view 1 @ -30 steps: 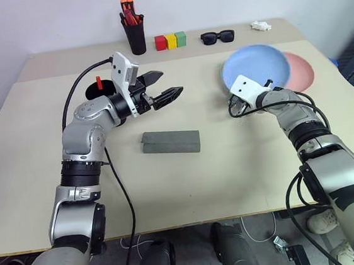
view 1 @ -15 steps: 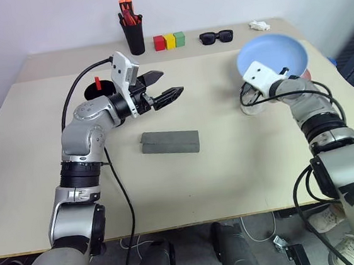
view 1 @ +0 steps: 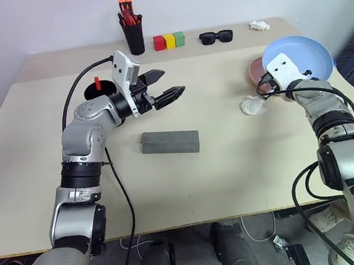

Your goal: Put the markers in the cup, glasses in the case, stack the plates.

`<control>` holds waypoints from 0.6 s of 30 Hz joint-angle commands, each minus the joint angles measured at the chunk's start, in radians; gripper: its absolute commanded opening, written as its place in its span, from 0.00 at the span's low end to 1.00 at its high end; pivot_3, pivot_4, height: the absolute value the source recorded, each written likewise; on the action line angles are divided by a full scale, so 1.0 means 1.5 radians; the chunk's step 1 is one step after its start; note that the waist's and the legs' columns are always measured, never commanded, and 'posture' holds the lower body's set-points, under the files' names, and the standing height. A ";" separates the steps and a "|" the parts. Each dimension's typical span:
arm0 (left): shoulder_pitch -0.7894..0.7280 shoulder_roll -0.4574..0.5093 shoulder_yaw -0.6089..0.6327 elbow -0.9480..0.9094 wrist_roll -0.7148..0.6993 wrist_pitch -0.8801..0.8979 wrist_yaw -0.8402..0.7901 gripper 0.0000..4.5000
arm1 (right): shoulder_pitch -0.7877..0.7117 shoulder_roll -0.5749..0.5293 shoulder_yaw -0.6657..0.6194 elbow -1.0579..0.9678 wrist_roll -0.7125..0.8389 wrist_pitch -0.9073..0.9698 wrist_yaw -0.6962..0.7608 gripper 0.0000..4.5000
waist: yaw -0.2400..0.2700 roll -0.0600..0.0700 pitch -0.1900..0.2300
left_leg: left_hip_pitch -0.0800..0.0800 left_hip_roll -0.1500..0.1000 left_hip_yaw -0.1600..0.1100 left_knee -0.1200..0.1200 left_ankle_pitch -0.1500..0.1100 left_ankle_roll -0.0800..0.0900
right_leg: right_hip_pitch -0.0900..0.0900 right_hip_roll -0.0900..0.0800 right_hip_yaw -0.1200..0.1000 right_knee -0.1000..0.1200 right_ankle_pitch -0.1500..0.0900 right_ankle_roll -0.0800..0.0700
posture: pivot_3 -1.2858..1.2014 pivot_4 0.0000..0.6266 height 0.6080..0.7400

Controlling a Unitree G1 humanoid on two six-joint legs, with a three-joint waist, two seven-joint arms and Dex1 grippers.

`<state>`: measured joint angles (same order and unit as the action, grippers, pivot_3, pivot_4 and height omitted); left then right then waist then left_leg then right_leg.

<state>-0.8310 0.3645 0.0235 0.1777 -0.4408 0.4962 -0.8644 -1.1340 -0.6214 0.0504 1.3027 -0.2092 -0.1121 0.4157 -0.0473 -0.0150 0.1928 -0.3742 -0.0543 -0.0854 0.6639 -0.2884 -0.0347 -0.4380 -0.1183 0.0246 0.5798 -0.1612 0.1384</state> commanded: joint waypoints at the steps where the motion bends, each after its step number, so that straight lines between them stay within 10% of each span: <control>1: -0.001 0.005 0.014 -0.027 -0.012 -0.001 0.002 1.00 | -0.022 0.003 -0.021 -0.003 0.019 -0.026 0.015 0.14 | 0.000 0.000 0.000 | 0.000 0.000 0.000 0.000 0.000 0.000 | 0.000 0.000 0.000 0.000 0.000 0.000 | 0.52 0.24 1.00; 9: 0.000 0.006 0.014 -0.030 -0.016 0.003 0.005 1.00 | -0.026 0.001 -0.020 -0.011 0.013 -0.038 0.022 0.97 | 0.001 0.000 0.000 | 0.000 0.000 0.000 0.000 0.000 0.000 | 0.000 0.000 0.000 0.000 0.000 0.000 | 0.52 0.24 1.00; 18: 0.003 0.008 0.016 -0.030 -0.018 0.004 0.007 1.00 | 0.013 0.017 -0.139 -0.134 0.187 0.101 0.201 0.97 | 0.000 0.000 0.000 | 0.000 0.000 0.000 0.000 0.000 0.000 | 0.000 0.000 0.000 0.000 0.000 0.000 | 0.52 0.24 1.00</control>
<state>-0.8260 0.3671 0.0235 0.1719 -0.4494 0.5123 -0.8490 -1.1309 -0.5946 -0.1346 1.1924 0.0199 -0.0256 0.6601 -0.0475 -0.0149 0.1928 -0.3740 -0.0541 -0.0855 0.6640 -0.2884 -0.0347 -0.4378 -0.1182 0.0246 0.5805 -0.1612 0.1384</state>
